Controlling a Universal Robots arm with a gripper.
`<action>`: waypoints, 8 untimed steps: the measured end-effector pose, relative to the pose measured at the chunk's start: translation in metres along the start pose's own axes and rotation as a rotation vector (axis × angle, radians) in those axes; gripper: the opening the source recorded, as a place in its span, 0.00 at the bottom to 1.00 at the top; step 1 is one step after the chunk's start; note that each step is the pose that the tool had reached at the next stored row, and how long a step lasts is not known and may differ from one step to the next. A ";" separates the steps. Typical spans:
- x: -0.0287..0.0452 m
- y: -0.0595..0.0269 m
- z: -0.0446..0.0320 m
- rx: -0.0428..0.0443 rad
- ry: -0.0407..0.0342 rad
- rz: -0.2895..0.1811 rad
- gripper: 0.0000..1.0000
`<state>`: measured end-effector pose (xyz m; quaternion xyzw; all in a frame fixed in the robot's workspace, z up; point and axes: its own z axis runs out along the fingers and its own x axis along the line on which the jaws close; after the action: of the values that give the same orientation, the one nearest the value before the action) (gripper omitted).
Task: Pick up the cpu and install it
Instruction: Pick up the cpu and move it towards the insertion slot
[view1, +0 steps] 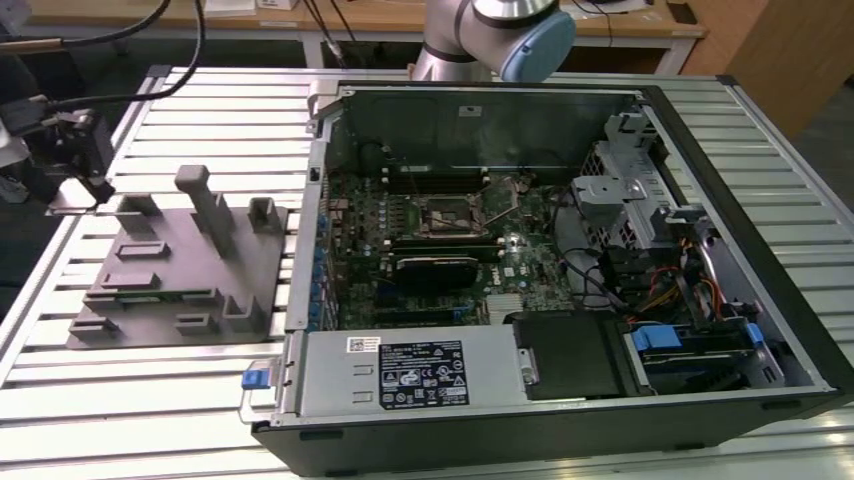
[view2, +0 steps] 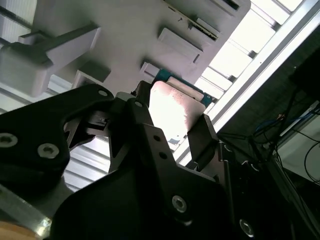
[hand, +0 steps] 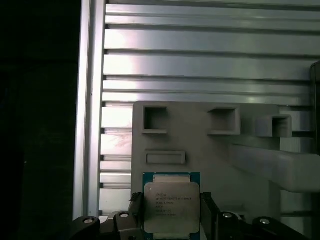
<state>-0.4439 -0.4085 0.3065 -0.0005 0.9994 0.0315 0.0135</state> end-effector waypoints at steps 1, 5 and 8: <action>-0.0001 0.0002 -0.0037 0.0000 -0.0004 0.000 0.54; -0.0005 0.0012 -0.0177 0.0000 -0.0027 0.000 0.54; -0.0007 0.0021 -0.0278 0.0000 -0.0046 0.000 0.54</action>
<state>-0.4439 -0.4082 0.3343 -0.0005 0.9994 0.0315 0.0158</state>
